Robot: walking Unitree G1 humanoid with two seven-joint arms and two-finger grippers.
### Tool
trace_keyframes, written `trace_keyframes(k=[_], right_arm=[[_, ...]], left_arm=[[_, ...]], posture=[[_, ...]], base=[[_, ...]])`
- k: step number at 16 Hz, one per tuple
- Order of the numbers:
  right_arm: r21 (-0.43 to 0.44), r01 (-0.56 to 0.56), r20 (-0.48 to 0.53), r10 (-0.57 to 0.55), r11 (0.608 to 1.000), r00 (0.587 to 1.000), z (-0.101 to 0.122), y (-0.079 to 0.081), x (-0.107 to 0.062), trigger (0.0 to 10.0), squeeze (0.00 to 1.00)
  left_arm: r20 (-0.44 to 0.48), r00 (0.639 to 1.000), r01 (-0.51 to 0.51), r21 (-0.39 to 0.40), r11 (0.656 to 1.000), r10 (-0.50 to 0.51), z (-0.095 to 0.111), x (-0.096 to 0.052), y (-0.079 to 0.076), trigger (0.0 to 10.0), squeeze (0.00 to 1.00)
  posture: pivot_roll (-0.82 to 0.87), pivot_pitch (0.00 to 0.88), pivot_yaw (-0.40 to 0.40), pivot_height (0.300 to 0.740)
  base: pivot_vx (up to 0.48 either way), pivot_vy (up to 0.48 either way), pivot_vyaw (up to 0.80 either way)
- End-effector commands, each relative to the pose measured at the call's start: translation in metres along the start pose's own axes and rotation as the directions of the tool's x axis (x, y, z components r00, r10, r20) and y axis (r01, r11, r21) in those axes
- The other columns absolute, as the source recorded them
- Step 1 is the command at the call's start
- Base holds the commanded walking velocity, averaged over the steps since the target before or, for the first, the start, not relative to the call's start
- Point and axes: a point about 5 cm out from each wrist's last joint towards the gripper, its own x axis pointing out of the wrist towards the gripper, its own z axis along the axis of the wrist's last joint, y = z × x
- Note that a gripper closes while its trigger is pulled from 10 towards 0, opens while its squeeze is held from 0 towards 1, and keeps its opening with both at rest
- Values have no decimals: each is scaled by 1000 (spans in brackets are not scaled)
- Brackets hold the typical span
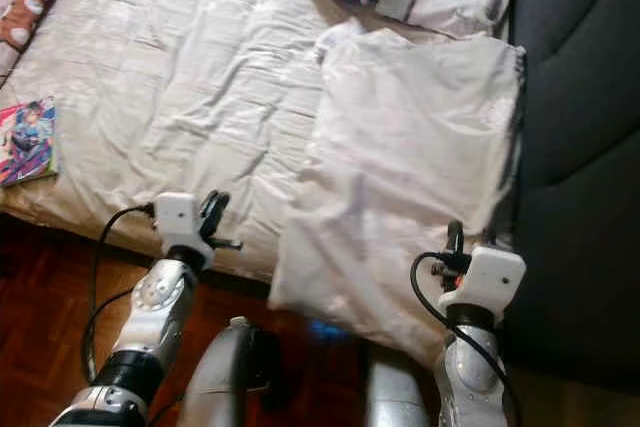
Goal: Clean up the room
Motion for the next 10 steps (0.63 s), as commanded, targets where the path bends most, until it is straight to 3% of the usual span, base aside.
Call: trace_keyframes(k=[1,6,10], right_arm=[[15,8,-51,-8,1000,999,-11,-3,-8,10000,0],[34,19,-80,-17,999,997,-17,-3,-4,10000,0],[58,21,-77,-17,998,997,-18,1,2,10000,0]], left_arm=[[-43,999,-19,7,1000,19,-10,-9,6,10000,0],[-47,998,-33,11,999,33,-8,-10,11,10000,0],[-45,998,-41,3,999,41,-5,-7,14,10000,0]], posture=[[-69,311,71,661],[-62,284,76,661],[-56,275,83,661]], base=[[0,416,0],[0,389,0],[0,0,0]])
